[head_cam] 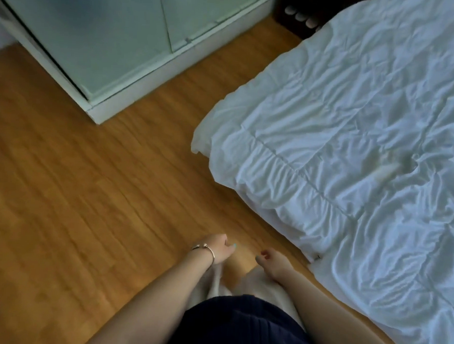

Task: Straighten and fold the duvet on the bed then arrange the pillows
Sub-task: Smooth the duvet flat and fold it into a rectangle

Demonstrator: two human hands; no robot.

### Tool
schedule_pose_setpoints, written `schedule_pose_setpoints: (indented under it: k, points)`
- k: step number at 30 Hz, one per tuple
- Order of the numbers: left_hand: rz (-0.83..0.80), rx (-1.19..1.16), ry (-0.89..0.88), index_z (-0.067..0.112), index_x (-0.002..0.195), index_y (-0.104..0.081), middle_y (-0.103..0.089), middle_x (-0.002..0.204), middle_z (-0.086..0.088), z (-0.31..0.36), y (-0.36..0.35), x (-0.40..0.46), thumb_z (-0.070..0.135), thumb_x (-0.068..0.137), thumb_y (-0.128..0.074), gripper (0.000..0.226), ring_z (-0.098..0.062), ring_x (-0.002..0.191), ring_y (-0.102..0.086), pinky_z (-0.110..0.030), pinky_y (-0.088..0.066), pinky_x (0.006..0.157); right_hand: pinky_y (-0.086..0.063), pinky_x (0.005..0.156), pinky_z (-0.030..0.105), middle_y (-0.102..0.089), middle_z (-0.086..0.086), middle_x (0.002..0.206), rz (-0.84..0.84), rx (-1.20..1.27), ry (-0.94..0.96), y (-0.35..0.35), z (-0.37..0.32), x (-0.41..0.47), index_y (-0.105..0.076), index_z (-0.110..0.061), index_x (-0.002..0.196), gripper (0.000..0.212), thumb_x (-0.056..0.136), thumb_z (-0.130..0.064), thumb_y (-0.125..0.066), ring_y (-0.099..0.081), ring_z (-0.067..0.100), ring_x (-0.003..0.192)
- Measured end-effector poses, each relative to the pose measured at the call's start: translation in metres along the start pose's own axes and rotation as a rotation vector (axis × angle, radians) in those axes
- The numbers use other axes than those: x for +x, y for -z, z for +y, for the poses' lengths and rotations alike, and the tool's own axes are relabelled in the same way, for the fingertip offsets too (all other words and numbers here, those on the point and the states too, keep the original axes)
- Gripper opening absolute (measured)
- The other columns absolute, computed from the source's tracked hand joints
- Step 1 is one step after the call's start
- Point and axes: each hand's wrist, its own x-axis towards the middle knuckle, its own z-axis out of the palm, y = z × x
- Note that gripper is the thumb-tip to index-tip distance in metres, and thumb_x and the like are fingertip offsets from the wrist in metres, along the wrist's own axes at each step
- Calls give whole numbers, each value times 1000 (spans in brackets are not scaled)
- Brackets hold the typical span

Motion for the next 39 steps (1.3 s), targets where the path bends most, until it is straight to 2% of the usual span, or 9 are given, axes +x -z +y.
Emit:
schedule_pose_setpoints:
  k: [8,13,17,20,23,26,32,37,39]
  points:
    - [97,-93,-60,20,125,-52,-61,119,0,-7,112,64,45,95,-46,39,-22,105,-59,-32,-48,86,-39,100,30,-49,10,139,171,250,151,56,-134,59,-38,-10,142,53,96,-29,-55,-51,24,124]
    - [119,-150,-36,17,98,-55,-62,97,-5,3,209,129,36,94,-47,21,-22,81,-55,-29,-40,62,-39,106,38,-40,13,146,261,361,102,119,-194,138,-28,-15,149,63,95,-32,-55,-46,27,129]
    - [154,-193,-27,15,107,-60,-63,104,-1,11,282,169,30,96,-48,22,-21,93,-58,-26,-39,71,-44,99,44,-36,11,143,362,420,89,163,-243,188,-23,-23,151,66,94,-33,-55,-50,28,121]
    - [166,-206,-21,12,111,-61,-65,112,-5,22,339,205,26,96,-49,24,-23,102,-60,-24,-41,74,-45,90,37,-34,5,139,380,322,131,192,-277,216,-23,-33,150,68,92,-39,-57,-42,24,124]
    - [140,-202,5,12,114,-60,-64,117,-8,35,375,238,27,95,-49,26,-25,107,-59,-29,-46,87,-42,97,39,-28,1,143,363,127,162,218,-298,229,-21,-42,150,70,90,-45,-58,-30,25,132]
    - [60,-143,-17,14,121,-57,-62,123,-6,51,401,273,28,95,-48,31,-24,111,-57,-30,-45,93,-36,103,41,-25,-1,145,379,110,55,234,-316,246,-24,-45,148,71,86,-53,-59,-27,27,131]
    - [-9,-88,-193,18,135,-47,-51,134,-5,68,429,347,22,94,-50,41,-22,117,-53,-27,-40,96,-33,103,44,-34,3,132,429,402,-228,252,-347,291,-41,-45,134,67,75,-55,-71,-34,30,123]
    - [-240,-169,-220,35,152,-14,-33,152,-1,71,432,430,39,76,-67,93,-20,137,-36,-37,-34,112,-35,99,44,-35,-1,112,456,515,-354,255,-347,328,-46,-39,111,58,66,-45,-81,-39,30,117]
    - [-342,-241,-222,34,152,-1,-21,157,3,74,434,448,30,76,-77,108,-16,143,-25,-38,-26,117,-33,98,44,-34,-1,108,498,517,-391,253,-349,337,-46,-35,108,57,65,-41,-83,-40,30,113]
